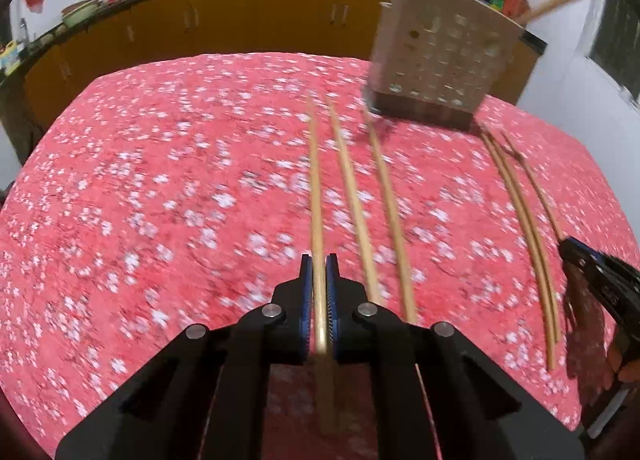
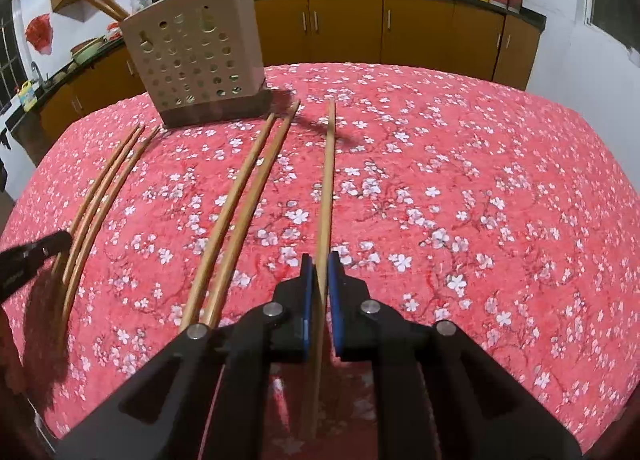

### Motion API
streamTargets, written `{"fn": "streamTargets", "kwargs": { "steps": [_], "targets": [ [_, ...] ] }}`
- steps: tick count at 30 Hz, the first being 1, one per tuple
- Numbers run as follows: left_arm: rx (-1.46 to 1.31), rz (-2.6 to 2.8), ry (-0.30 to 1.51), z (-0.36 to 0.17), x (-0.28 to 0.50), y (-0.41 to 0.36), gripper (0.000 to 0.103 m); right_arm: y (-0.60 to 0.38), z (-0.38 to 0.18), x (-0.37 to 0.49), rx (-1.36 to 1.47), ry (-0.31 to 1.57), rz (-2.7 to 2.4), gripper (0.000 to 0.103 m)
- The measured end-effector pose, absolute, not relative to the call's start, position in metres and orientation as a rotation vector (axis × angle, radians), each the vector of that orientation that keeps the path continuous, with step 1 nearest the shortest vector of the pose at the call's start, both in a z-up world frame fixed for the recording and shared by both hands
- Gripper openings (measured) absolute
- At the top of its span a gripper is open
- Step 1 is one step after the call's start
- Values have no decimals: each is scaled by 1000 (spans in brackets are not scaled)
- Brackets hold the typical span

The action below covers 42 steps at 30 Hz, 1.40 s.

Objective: Organize utensils
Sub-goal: 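Lower the right tool and grasp a chopstick while the left tool grasps another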

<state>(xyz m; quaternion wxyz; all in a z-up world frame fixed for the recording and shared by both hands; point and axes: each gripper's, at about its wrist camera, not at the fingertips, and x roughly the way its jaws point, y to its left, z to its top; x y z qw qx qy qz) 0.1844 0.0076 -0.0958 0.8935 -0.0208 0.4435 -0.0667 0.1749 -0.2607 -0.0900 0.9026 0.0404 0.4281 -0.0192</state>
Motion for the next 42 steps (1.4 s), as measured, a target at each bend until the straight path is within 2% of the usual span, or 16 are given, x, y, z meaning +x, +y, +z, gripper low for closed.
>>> {"fn": "streamTargets", "kwargs": {
  "steps": [19, 42],
  "targets": [
    [-173, -114, 870, -93, 189, 47, 8, -279, -93, 202, 171, 862, -56, 9],
    [-203, -116, 869, -91, 189, 49, 9, -279, -93, 201, 176, 860, -53, 9]
  ]
}}
